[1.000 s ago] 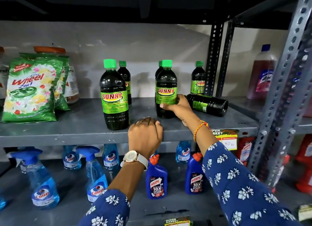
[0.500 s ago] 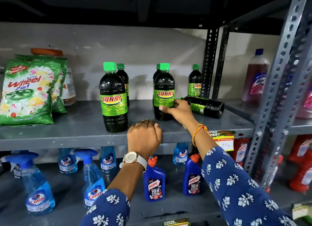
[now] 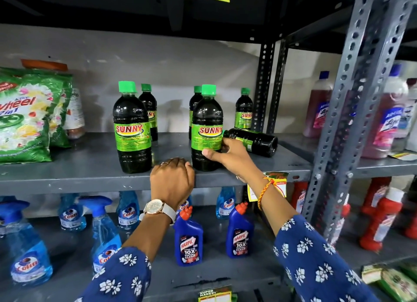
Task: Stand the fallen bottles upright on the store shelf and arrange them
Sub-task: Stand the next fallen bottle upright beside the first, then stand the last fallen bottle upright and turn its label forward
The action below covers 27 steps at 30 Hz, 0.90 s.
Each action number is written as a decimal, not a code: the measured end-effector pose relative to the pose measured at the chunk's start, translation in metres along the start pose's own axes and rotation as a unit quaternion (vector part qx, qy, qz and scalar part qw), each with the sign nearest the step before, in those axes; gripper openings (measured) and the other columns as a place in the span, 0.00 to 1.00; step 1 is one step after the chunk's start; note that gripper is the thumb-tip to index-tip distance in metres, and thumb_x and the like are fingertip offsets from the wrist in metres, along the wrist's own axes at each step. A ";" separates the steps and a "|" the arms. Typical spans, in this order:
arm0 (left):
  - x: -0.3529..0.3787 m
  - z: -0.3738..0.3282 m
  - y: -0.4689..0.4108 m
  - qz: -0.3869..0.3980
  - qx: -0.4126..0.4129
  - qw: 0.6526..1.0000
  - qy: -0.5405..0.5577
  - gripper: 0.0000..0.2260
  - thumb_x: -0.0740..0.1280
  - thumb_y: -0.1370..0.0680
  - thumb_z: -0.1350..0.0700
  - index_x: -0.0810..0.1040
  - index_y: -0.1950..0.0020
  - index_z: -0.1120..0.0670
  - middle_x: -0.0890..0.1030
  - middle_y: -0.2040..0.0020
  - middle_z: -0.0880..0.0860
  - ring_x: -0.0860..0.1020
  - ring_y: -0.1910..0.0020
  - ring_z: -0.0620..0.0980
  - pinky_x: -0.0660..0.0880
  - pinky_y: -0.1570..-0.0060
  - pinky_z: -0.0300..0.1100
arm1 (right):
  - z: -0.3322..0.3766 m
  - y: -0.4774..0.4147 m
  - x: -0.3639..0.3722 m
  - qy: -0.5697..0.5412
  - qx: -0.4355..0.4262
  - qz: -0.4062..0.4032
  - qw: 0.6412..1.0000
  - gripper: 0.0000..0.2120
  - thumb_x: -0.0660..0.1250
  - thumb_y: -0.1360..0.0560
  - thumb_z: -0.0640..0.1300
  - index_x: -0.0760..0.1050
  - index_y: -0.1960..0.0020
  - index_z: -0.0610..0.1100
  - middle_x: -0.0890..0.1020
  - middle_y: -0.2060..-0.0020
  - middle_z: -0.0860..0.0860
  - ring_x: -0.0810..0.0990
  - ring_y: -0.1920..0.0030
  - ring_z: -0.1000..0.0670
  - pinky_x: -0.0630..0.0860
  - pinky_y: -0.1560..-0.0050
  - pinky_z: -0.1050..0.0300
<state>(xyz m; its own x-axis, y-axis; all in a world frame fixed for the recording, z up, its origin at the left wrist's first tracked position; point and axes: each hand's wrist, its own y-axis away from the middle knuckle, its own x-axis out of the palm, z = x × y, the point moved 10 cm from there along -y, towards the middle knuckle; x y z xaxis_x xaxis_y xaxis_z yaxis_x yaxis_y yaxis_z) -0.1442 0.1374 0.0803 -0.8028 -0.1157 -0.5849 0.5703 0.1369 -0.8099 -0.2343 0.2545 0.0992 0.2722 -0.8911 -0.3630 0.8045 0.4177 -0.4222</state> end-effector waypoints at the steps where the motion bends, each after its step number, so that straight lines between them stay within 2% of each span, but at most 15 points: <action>1: 0.001 0.000 0.001 0.008 0.001 1.000 -0.001 0.15 0.54 0.25 0.55 0.75 0.67 0.55 0.80 0.68 0.56 0.77 0.71 0.57 0.67 0.69 0.42 | 0.000 0.000 0.000 -0.001 -0.002 0.003 1.000 0.18 0.74 0.33 0.46 0.77 0.45 0.43 0.83 0.46 0.46 0.80 0.46 0.50 0.75 0.42 0.56; 5: 0.001 -0.002 0.000 0.007 0.004 1.000 0.014 0.17 0.51 0.24 0.54 0.77 0.63 0.56 0.82 0.64 0.58 0.78 0.68 0.58 0.69 0.68 0.44 | -0.001 0.003 0.004 0.003 -0.004 0.026 1.000 0.17 0.72 0.31 0.48 0.77 0.44 0.44 0.82 0.45 0.47 0.79 0.45 0.50 0.73 0.43 0.57; 6: -0.002 -0.001 0.000 -0.006 -0.004 1.000 0.029 0.18 0.51 0.23 0.54 0.78 0.58 0.58 0.82 0.58 0.59 0.80 0.64 0.59 0.72 0.65 0.46 | -0.002 0.004 0.005 0.015 -0.002 0.039 0.999 0.18 0.72 0.31 0.51 0.77 0.43 0.45 0.82 0.44 0.47 0.79 0.43 0.50 0.73 0.41 0.56; 8: -0.013 0.000 0.005 -0.061 -0.029 0.994 0.086 0.19 0.51 0.22 0.53 0.77 0.44 0.62 0.79 0.44 0.63 0.78 0.49 0.60 0.73 0.50 0.50 | -0.002 0.001 -0.005 0.043 -0.005 0.045 0.998 0.24 0.70 0.31 0.55 0.74 0.39 0.44 0.80 0.41 0.47 0.77 0.40 0.50 0.72 0.38 0.54; 10: -0.029 -0.024 0.015 -0.114 0.015 0.983 0.146 0.20 0.52 0.22 0.54 0.73 0.38 0.64 0.75 0.38 0.63 0.72 0.39 0.60 0.63 0.36 0.48 | 0.003 -0.009 -0.043 0.055 -0.013 -0.024 0.998 0.31 0.69 0.30 0.55 0.69 0.34 0.40 0.77 0.39 0.46 0.76 0.41 0.50 0.71 0.38 0.57; 12: -0.037 -0.075 0.024 -0.104 0.120 0.973 0.170 0.21 0.51 0.20 0.53 0.73 0.38 0.63 0.76 0.38 0.62 0.70 0.38 0.56 0.60 0.34 0.44 | 0.007 -0.024 -0.086 0.102 -0.018 -0.102 0.989 0.30 0.70 0.30 0.52 0.69 0.34 0.37 0.78 0.41 0.43 0.77 0.42 0.47 0.72 0.41 0.58; 14: -0.023 -0.120 0.022 -0.048 0.179 0.969 0.164 0.22 0.49 0.20 0.50 0.75 0.40 0.62 0.78 0.41 0.60 0.73 0.41 0.54 0.65 0.39 0.42 | 0.004 -0.044 -0.110 0.216 -0.008 -0.125 0.968 0.27 0.71 0.32 0.54 0.73 0.40 0.38 0.80 0.45 0.39 0.79 0.45 0.42 0.75 0.46 0.54; 16: -0.007 -0.140 0.006 -0.017 0.146 0.978 0.148 0.20 0.51 0.21 0.50 0.78 0.44 0.59 0.81 0.45 0.58 0.78 0.47 0.55 0.71 0.46 0.44 | -0.010 -0.061 -0.106 0.356 0.030 -0.078 0.931 0.31 0.70 0.35 0.61 0.74 0.43 0.39 0.80 0.47 0.39 0.78 0.45 0.40 0.75 0.47 0.52; 18: 0.008 -0.147 -0.011 0.009 0.097 0.988 0.120 0.16 0.53 0.22 0.51 0.78 0.51 0.55 0.82 0.53 0.55 0.80 0.56 0.55 0.74 0.58 0.45 | -0.035 -0.070 -0.096 0.487 0.090 -0.025 0.868 0.35 0.69 0.36 0.64 0.70 0.39 0.40 0.77 0.41 0.41 0.74 0.39 0.40 0.71 0.39 0.48; 20: 0.019 -0.148 -0.018 0.025 0.083 0.993 0.076 0.14 0.53 0.24 0.52 0.77 0.58 0.53 0.82 0.61 0.53 0.78 0.66 0.55 0.71 0.70 0.44 | -0.053 -0.073 -0.092 0.537 0.128 -0.013 0.834 0.36 0.70 0.34 0.60 0.65 0.34 0.40 0.73 0.36 0.43 0.69 0.34 0.40 0.64 0.34 0.45; 22: 0.024 -0.145 -0.020 0.031 0.075 0.995 0.054 0.14 0.54 0.25 0.51 0.76 0.64 0.53 0.80 0.68 0.53 0.77 0.73 0.55 0.65 0.77 0.40 | -0.051 -0.073 -0.093 0.549 0.115 -0.036 0.827 0.31 0.69 0.32 0.54 0.67 0.35 0.40 0.73 0.36 0.44 0.68 0.34 0.41 0.64 0.36 0.48; 24: 0.024 -0.143 -0.019 0.019 0.077 0.996 0.043 0.14 0.55 0.26 0.52 0.74 0.67 0.53 0.79 0.71 0.53 0.75 0.76 0.55 0.62 0.78 0.38 | -0.047 -0.072 -0.098 0.542 0.090 -0.054 0.834 0.25 0.69 0.31 0.52 0.70 0.38 0.42 0.75 0.37 0.44 0.69 0.35 0.41 0.65 0.39 0.49; 27: 0.027 -0.142 -0.021 0.024 0.069 0.996 0.048 0.13 0.57 0.26 0.53 0.74 0.68 0.53 0.79 0.71 0.54 0.76 0.76 0.57 0.63 0.79 0.39 | -0.046 -0.068 -0.111 0.465 0.044 -0.074 0.881 0.27 0.70 0.32 0.56 0.72 0.39 0.44 0.77 0.40 0.42 0.68 0.35 0.39 0.66 0.39 0.46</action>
<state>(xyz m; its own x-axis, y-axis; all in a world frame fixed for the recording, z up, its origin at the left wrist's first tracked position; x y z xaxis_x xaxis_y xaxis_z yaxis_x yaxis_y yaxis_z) -0.2022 0.2709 0.0873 -0.7837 -0.0176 -0.6209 0.6210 0.0030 -0.7838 -0.3438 0.3327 0.1299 -0.3553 -0.3875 -0.8507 0.8441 0.2579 -0.4700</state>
